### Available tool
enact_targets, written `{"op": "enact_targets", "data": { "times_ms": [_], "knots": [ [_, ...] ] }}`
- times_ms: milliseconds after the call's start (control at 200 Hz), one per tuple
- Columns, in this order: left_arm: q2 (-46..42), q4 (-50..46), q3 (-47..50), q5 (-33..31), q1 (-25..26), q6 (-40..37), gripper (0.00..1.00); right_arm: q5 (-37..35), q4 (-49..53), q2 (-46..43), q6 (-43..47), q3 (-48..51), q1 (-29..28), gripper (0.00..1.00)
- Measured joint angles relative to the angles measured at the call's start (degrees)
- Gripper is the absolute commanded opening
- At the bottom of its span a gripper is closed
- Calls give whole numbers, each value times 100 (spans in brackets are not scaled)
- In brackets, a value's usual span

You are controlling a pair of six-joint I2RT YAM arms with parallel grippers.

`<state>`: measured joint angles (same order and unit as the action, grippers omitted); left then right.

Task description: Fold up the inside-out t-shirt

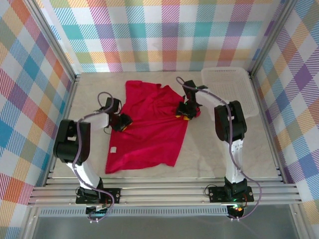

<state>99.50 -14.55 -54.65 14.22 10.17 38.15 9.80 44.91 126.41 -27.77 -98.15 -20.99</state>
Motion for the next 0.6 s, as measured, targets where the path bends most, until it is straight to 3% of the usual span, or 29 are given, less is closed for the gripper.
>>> {"op": "enact_targets", "data": {
  "times_ms": [125, 210, 375, 600],
  "knots": [
    [-507, -214, 374, -138, 343, 219, 47, -149, 227, 66, 136, -404, 87, 43],
    [-616, -798, -15, -380, 439, 33, 51, -192, 350, 57, 195, -588, -20, 46],
    [-129, -1696, -2280, -1108, 380, -678, 50, -184, 544, -90, 254, -752, -442, 54],
    [1910, -2343, -4970, -1700, 339, -1486, 48, 83, 487, -229, 111, -1115, -706, 59]
  ]
}}
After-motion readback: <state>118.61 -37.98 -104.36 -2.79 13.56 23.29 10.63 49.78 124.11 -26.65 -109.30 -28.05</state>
